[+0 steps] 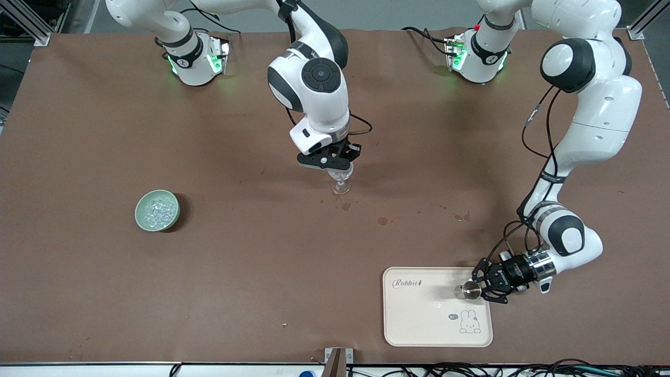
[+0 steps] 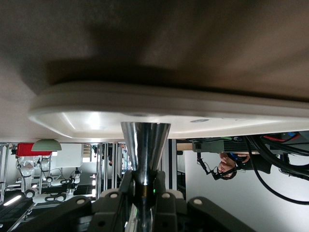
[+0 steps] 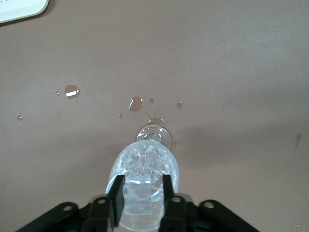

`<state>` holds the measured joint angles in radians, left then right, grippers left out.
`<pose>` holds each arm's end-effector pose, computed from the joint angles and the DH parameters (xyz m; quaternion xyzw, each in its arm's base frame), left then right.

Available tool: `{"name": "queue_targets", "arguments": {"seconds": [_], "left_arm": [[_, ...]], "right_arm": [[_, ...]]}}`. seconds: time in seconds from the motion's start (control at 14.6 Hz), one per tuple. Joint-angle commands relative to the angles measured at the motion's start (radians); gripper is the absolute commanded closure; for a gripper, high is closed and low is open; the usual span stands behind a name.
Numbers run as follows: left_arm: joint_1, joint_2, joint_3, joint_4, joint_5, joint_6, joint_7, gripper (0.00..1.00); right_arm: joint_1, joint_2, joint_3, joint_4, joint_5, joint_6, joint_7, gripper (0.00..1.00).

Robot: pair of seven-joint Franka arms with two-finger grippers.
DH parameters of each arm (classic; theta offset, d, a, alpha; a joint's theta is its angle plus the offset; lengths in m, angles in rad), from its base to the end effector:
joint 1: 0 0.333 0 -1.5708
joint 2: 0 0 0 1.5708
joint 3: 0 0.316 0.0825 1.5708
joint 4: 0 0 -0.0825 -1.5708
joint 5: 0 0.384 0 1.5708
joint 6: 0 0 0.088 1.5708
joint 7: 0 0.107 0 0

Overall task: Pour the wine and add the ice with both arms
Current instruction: 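Open the right gripper over the wine glass to drop the ice cube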

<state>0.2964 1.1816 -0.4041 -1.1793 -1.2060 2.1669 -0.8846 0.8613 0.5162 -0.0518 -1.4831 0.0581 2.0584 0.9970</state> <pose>0.7544 -0.0244 0.1107 0.4681 0.6481 -0.3372 0.4971 0.4801 0.5169 0.3814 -0.9942 0.1026 -0.0080 0.0318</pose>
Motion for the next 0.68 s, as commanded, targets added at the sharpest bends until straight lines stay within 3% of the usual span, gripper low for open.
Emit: {"name": "queue_targets", "arguments": {"seconds": [0.0,0.27,0.62], "left_arm": [[-0.008,0.007,0.002,0.01,-0.029,0.004,0.039,0.91],[-0.008,0.004,0.007,0.007,-0.023,0.001,0.052,0.73],[0.0,0.001,0.007,0.001,-0.02,-0.002,0.062,0.65]], "right_arm": [[0.015,0.005,-0.01,0.015,0.011,-0.007,0.017,0.1],[0.033,-0.002,-0.01,0.015,0.011,-0.012,0.017,0.09],[-0.001,-0.063,-0.028,0.01,-0.006,-0.073,-0.015,0.04]]}}
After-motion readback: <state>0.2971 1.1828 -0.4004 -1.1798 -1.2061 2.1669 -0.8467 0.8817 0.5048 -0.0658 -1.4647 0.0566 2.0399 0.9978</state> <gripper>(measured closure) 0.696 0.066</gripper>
